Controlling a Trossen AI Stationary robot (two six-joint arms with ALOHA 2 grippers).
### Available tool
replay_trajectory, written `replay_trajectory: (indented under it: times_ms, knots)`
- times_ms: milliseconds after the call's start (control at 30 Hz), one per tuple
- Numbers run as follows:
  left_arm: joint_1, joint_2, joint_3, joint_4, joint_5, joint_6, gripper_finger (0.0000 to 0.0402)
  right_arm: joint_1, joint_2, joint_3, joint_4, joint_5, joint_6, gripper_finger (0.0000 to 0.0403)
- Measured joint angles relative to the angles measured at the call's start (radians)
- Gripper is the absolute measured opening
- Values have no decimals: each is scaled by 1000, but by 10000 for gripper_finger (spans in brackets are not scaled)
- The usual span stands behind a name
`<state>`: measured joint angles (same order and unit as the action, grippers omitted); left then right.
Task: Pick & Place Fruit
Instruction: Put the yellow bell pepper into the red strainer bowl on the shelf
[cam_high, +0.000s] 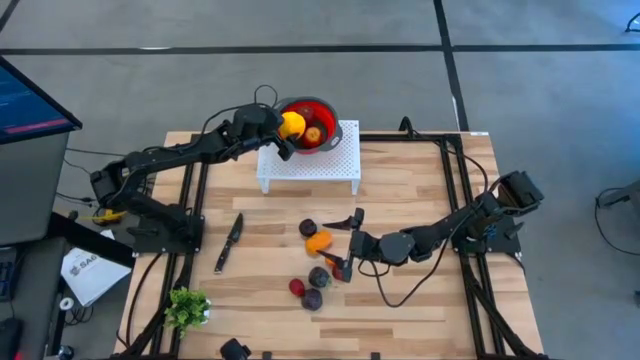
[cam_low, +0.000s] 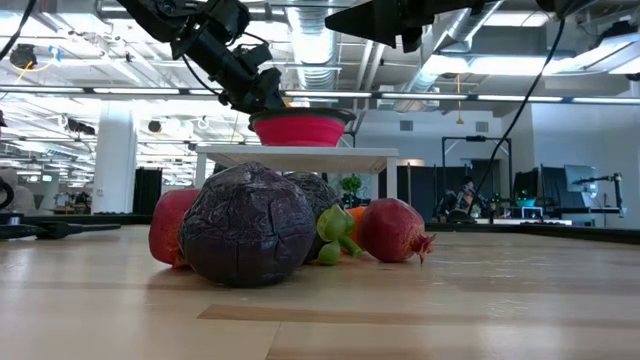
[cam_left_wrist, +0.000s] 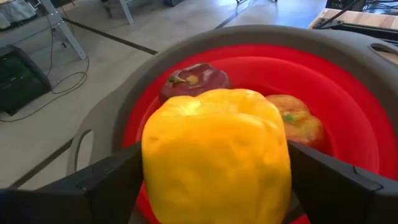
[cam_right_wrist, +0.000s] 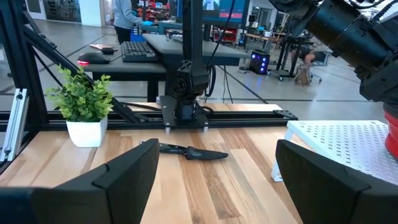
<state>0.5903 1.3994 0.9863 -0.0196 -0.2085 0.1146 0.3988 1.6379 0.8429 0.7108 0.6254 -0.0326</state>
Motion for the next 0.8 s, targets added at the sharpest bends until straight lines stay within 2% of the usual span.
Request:
replay_trajectory:
  times_ms: [633, 800]
  knots:
    - [26, -5, 0, 12, -11, 1, 362, -1, 0, 0, 0, 0, 0, 317]
    - [38, -5, 0, 12, 3, -43, 365, -1, 0, 0, 0, 0, 0, 317]
